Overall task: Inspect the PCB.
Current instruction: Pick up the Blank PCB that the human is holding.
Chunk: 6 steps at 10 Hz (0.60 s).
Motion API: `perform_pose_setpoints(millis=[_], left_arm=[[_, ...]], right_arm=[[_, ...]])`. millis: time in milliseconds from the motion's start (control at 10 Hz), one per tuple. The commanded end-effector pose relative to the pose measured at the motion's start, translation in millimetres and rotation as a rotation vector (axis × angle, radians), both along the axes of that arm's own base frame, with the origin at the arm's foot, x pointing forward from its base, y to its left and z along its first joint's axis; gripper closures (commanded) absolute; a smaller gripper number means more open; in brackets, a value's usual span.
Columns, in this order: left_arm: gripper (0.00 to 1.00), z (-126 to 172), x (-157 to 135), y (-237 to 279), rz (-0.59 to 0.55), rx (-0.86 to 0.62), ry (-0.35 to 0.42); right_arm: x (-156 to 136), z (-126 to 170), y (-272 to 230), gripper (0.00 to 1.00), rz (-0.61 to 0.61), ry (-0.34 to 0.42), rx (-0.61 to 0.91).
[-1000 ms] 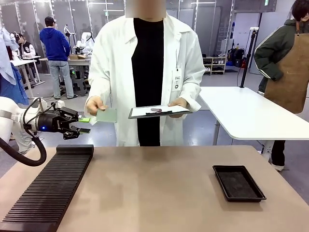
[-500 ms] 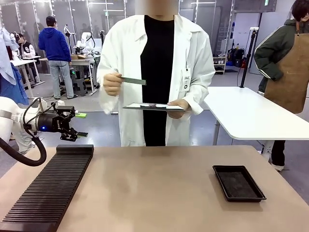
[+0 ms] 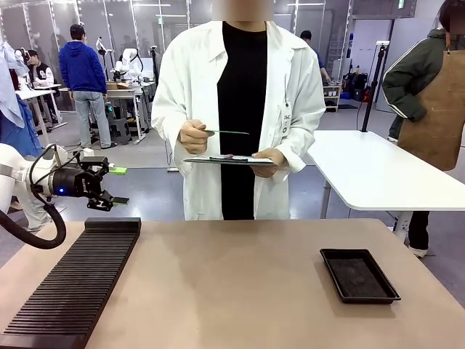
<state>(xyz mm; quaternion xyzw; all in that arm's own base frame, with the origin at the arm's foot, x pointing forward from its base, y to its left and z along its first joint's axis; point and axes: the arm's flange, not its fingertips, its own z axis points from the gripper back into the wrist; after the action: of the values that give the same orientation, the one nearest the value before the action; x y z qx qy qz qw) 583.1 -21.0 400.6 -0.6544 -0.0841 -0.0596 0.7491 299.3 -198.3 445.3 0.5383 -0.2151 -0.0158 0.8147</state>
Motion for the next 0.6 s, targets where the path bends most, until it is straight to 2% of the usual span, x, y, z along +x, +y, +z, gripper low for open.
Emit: perform_pose_setpoints(millis=[0, 200, 500], left_arm=[[0.00, 3, -12, 3, -0.033, -0.017, -0.009], [0.00, 10, -17, 5, -0.062, -0.029, 0.013], [0.00, 47, -53, 36, -0.130, -0.063, 0.015]], right_arm=[[-1, 1, -1, 0.00, 0.004, -0.008, 0.004], [-1, 1, -1, 0.00, 0.004, -0.008, 0.004], [-1, 1, -1, 0.00, 0.004, -0.008, 0.004]])
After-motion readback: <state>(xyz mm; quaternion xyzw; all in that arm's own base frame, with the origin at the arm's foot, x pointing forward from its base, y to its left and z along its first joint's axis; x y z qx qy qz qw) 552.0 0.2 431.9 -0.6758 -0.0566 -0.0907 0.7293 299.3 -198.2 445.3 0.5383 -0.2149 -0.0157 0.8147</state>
